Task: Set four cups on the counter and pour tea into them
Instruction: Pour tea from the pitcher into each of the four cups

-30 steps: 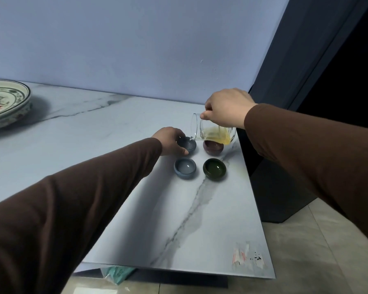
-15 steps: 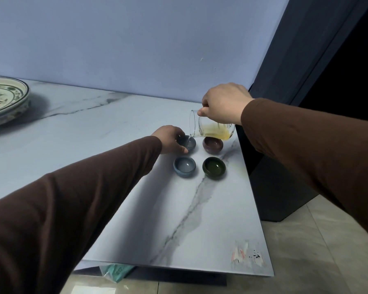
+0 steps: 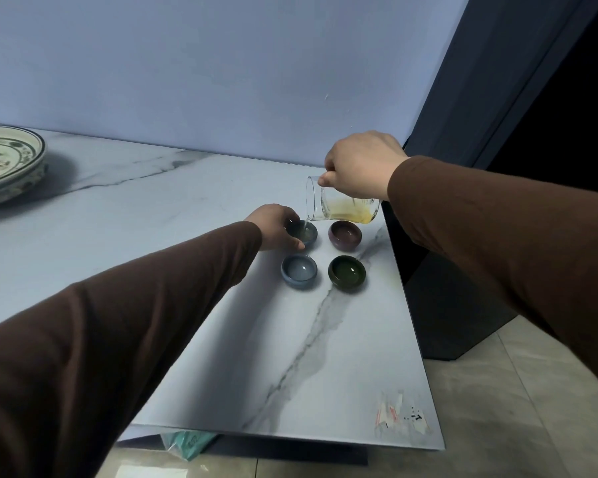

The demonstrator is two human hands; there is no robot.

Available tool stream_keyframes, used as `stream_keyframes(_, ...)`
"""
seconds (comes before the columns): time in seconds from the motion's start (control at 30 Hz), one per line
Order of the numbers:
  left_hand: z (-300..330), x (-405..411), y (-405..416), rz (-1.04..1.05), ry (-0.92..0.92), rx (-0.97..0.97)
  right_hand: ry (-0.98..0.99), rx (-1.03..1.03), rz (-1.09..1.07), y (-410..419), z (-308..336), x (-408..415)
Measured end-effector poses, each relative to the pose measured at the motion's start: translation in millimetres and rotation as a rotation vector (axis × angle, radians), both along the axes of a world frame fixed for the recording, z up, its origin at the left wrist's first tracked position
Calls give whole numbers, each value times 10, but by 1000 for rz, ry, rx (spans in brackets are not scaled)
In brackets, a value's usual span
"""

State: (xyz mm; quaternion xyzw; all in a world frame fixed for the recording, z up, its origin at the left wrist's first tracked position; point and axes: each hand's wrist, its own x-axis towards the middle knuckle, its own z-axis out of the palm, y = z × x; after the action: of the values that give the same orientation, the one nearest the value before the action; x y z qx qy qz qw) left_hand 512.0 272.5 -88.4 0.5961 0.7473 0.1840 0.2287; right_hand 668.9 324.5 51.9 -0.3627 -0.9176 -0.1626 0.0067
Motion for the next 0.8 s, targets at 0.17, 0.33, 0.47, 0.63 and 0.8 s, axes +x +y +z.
stream_keyframes(0.17,3,-5,2,-6,-4,-6,-4,8,-3,4,-8,3)
stream_keyframes(0.33,-6,-2,3,3,-5,-3,41,-35,-36,30,-52,107)
stream_keyframes(0.47,-9,-2,-5,5,5,-4,192,-198,-153,71,-115,325)
stream_keyframes(0.63,96,-38,-107,28,-78,30,486,-436,-257,75,-227,656)
stream_keyframes(0.8,218,-87,-347,34,-73,114,748,-569,-249,-8,-294,926)
